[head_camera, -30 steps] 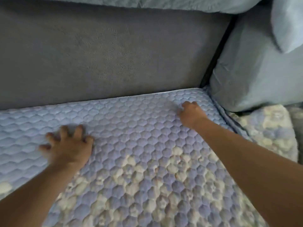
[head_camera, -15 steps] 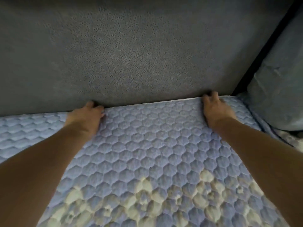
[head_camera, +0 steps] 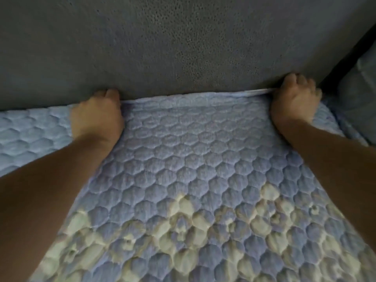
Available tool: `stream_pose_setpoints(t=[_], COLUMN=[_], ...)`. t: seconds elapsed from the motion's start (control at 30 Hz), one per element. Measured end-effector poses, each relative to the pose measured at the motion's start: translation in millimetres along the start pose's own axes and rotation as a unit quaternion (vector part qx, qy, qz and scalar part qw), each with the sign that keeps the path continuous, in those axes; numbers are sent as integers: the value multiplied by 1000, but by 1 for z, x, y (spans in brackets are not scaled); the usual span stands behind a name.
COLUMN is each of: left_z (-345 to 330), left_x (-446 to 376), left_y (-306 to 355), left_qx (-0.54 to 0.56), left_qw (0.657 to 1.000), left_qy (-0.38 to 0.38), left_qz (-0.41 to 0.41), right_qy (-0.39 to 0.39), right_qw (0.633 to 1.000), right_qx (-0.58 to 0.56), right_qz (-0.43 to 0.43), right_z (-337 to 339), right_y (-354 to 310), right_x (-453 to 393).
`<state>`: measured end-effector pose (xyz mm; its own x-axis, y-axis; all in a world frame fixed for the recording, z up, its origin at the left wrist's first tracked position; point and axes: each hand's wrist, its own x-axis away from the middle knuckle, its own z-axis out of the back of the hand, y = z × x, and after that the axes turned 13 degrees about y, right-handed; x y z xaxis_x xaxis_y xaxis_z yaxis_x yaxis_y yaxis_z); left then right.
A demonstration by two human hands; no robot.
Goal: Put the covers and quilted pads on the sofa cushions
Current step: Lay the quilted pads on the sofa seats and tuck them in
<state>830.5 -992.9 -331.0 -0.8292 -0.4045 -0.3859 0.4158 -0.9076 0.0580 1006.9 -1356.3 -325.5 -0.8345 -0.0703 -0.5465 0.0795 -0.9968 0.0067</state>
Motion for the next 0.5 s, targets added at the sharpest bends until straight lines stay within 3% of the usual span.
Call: stream_pose_setpoints(t=[0.1,0.2,0.3,0.37,0.5], left_z=[10,27,29,19,3], left_x=[13,17,2,-5,-21], left_y=[-7,13,80,123,154], left_qx=[-3,47,141,153,77], left_qw=[1000,991,968,962,955], left_qy=[17,33,-70,-153,-245], left_qz=[-12,-120,-197,-169,-150], right_qy=[-14,-81,-62,-125,-262], right_qw=[997,992,990,986,965], right_qx=[-58,-84,-75,-51,-20], right_qz=[-48,-58,-99,-97,-5], right_z=[11,18,17,12,8], right_y=[6,21,54,69,65], right_x=[4,20,14,3,-27])
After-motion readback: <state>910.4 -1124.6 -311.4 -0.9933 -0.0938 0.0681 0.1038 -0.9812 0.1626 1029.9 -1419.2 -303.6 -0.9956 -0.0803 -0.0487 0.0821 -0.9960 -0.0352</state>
